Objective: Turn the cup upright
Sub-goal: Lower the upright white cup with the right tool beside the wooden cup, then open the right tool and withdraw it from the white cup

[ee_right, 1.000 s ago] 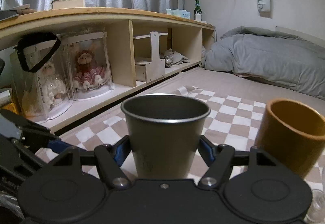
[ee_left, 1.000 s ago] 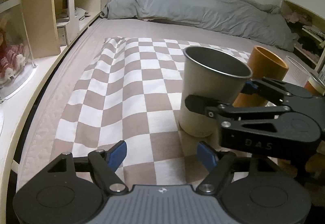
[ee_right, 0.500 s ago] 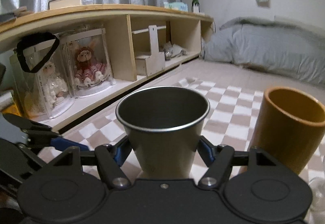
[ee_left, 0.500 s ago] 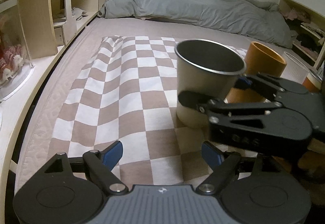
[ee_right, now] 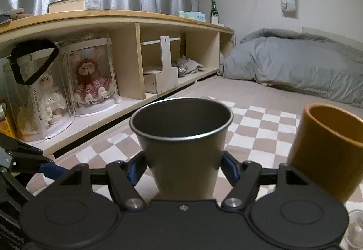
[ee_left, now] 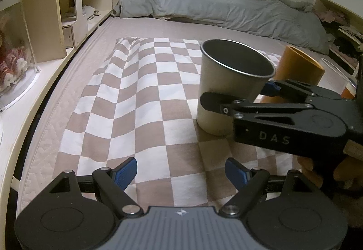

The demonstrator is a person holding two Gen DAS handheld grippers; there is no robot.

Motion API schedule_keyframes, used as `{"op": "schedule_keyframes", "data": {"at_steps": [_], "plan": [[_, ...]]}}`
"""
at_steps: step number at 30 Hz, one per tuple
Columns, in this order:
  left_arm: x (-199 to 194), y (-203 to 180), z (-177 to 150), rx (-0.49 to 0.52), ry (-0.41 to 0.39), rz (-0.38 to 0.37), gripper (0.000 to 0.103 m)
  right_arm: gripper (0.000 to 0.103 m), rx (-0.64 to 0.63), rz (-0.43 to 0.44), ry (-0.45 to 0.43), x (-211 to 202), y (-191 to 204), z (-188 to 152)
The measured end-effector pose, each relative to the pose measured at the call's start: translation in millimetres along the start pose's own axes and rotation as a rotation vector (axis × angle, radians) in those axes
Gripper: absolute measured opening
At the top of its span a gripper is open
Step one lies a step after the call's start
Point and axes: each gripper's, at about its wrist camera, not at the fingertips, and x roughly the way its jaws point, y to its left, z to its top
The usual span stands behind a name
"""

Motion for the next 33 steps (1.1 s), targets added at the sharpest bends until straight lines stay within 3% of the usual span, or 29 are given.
{"op": "schedule_keyframes", "data": {"at_steps": [3,8,10,19,27,33], "plan": [[-2,-1,1,-0.001,-0.009,0.001,0.085,0.072,0.014,0.002,0.031,-2,0,4],[-6,-1,3,-0.008,-0.024,0.007,0.086,0.093,0.042,0.018,0.058,-12,4,10],[-8,-2,4,-0.01,-0.03,0.006,0.086,0.095,0.066,0.016,0.08,-14,5,11],[-24,-5,15,-0.032,-0.085,0.027,0.086,0.097,0.15,0.041,0.093,-41,-6,27],[-59,-25,45,-0.042,-0.208,0.091,0.099,0.1,0.118,0.053,0.047,-82,-27,52],[-82,-57,65,-0.015,-0.279,0.165,0.103,0.103,0.096,0.005,0.02,-113,-52,65]]}}
